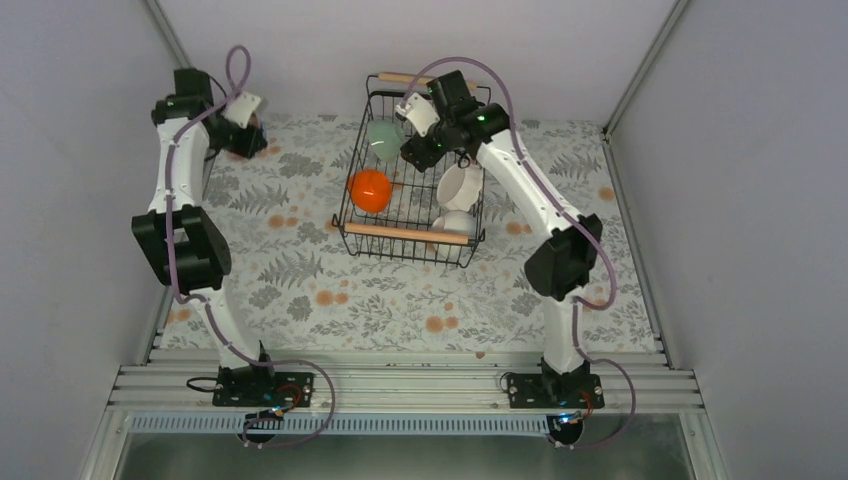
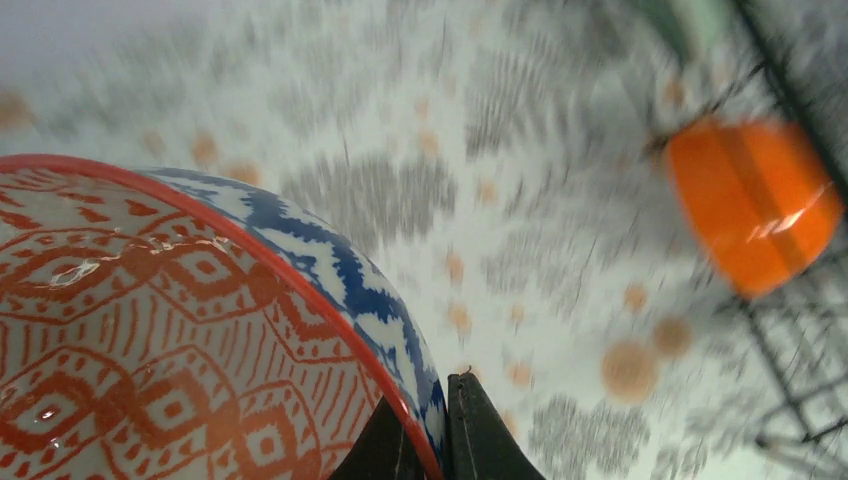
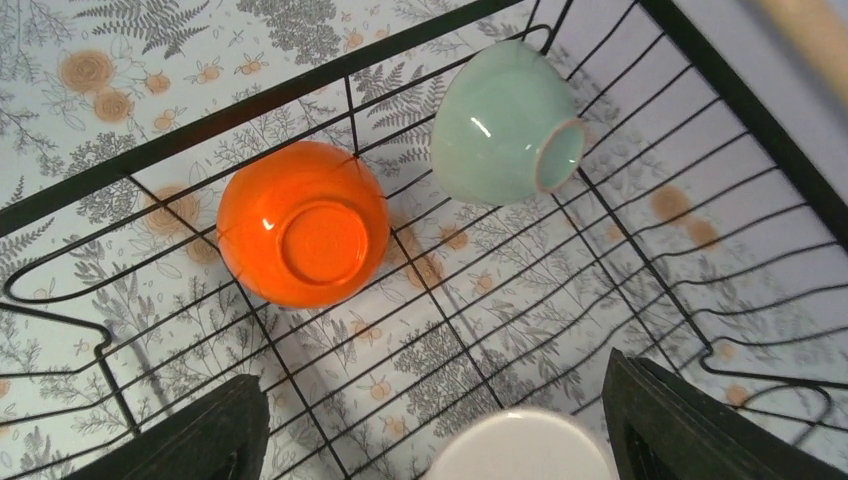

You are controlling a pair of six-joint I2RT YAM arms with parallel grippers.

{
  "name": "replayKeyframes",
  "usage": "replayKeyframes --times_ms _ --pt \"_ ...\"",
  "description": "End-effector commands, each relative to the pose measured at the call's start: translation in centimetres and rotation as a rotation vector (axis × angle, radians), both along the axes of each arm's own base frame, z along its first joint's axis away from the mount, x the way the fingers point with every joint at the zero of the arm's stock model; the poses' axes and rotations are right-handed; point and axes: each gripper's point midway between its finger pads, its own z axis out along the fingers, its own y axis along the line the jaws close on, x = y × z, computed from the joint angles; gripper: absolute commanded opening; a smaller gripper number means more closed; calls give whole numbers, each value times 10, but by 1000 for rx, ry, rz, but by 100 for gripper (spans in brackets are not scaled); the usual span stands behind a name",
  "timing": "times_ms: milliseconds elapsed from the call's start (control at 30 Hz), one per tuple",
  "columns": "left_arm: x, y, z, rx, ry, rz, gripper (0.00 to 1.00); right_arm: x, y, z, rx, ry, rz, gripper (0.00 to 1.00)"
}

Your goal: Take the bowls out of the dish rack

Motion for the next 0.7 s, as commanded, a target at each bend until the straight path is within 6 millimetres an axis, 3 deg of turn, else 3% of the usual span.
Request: replayKeyframes --times_ms 0,233,467,667 --pt "-19 30 -62 176 131 52 2 9 14 -8 11 38 38 81" --pt "-24 61 -117 335 192 139 2 16 28 -55 -22 118 64 82" --pt "-22 68 -147 367 222 179 2 11 41 -82 -2 189 91 82" --pt "-27 62 -174 389 256 176 3 11 56 -96 -1 193 103 83"
